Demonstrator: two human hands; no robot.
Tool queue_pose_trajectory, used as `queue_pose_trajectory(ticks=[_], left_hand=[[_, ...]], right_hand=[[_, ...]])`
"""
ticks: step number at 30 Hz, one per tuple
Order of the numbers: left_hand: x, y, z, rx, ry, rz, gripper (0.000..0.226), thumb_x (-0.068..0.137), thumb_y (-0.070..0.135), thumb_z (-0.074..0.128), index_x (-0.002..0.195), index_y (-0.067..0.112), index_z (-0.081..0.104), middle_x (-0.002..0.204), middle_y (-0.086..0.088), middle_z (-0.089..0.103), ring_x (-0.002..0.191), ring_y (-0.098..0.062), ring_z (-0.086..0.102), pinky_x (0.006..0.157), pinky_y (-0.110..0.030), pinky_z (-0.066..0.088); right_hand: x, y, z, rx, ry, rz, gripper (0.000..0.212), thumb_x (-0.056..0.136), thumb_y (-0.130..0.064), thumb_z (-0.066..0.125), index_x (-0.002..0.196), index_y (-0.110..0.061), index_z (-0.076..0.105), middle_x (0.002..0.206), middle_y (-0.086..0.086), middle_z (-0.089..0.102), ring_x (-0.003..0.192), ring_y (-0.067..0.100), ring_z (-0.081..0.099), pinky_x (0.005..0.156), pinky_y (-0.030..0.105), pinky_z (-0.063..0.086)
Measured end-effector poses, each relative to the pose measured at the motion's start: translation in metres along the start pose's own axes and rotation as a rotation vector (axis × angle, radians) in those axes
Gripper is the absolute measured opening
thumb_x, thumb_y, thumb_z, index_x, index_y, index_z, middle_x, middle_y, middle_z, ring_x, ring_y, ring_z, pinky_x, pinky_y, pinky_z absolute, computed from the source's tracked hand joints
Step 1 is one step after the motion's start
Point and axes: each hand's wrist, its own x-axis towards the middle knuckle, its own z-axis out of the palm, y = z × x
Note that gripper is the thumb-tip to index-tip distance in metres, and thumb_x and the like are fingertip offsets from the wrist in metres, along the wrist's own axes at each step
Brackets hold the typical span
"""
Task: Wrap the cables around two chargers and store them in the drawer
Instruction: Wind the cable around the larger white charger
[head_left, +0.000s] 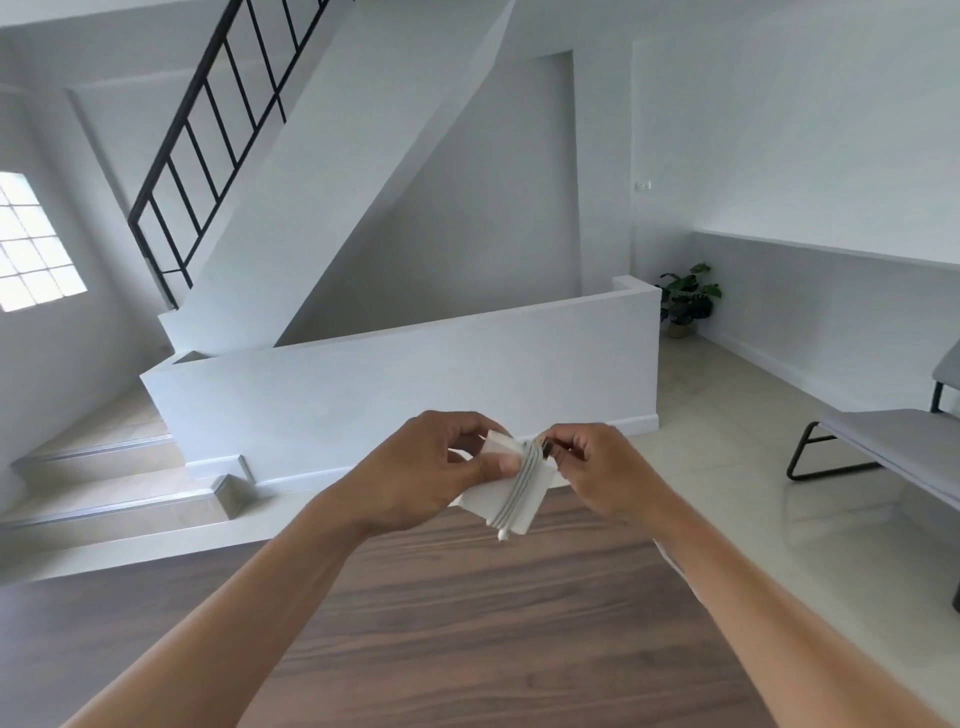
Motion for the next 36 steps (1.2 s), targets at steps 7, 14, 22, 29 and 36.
queue_pose_trajectory(ticks=[7, 14, 22, 29, 36], left_hand=[[-0.002, -0.029, 0.008, 0.25, -0.019, -0.08, 0.026, 0.083, 0.047, 0.071, 0.102, 0.029, 0.071, 0.097, 0.009, 0.07, 0.081, -0.006, 0.067, 0.068, -0.021, 0.048], [0.007, -0.035, 0.008, 0.27, 0.143, -0.086, 0.02, 0.083, 0.042, 0.071, 0.091, 0.024, 0.075, 0.087, 0.011, 0.072, 0.074, -0.004, 0.064, 0.072, -0.031, 0.053], [0.022, -0.029, -0.005, -0.248, 0.224, -0.328, 0.032, 0.084, 0.026, 0.076, 0.096, -0.002, 0.07, 0.09, -0.02, 0.072, 0.073, -0.03, 0.073, 0.068, -0.039, 0.063], [0.026, -0.019, -0.003, -0.441, 0.155, -0.368, 0.036, 0.085, 0.025, 0.074, 0.102, -0.007, 0.069, 0.095, -0.022, 0.072, 0.077, -0.035, 0.072, 0.08, -0.047, 0.061], [0.026, -0.014, 0.005, -0.504, 0.179, -0.324, 0.046, 0.085, 0.028, 0.071, 0.111, -0.009, 0.065, 0.103, -0.029, 0.07, 0.078, -0.037, 0.07, 0.079, -0.045, 0.061]], right_hand=[[0.0, -0.016, -0.013, -0.182, -0.113, 0.032, 0.018, 0.092, -0.031, 0.059, 0.085, -0.026, 0.075, 0.07, -0.006, 0.07, 0.054, 0.011, 0.05, 0.058, 0.028, 0.043], [-0.019, -0.047, 0.003, -0.384, -0.035, -0.031, 0.026, 0.097, -0.037, 0.047, 0.091, -0.025, 0.07, 0.075, -0.006, 0.065, 0.068, 0.016, 0.057, 0.062, 0.032, 0.046], [-0.046, -0.046, 0.038, -0.128, 0.057, -0.033, 0.029, 0.101, -0.028, 0.041, 0.096, -0.02, 0.069, 0.048, -0.016, 0.052, 0.045, 0.004, 0.048, 0.047, 0.017, 0.032], [-0.06, -0.04, 0.064, 0.134, 0.179, 0.022, 0.028, 0.102, -0.03, 0.042, 0.097, -0.02, 0.067, 0.041, -0.015, 0.045, 0.039, 0.007, 0.04, 0.047, 0.014, 0.029], [-0.063, -0.037, 0.082, 0.319, 0.247, 0.066, 0.028, 0.101, -0.028, 0.044, 0.085, -0.025, 0.066, 0.048, -0.009, 0.045, 0.042, 0.007, 0.038, 0.048, 0.016, 0.03]])
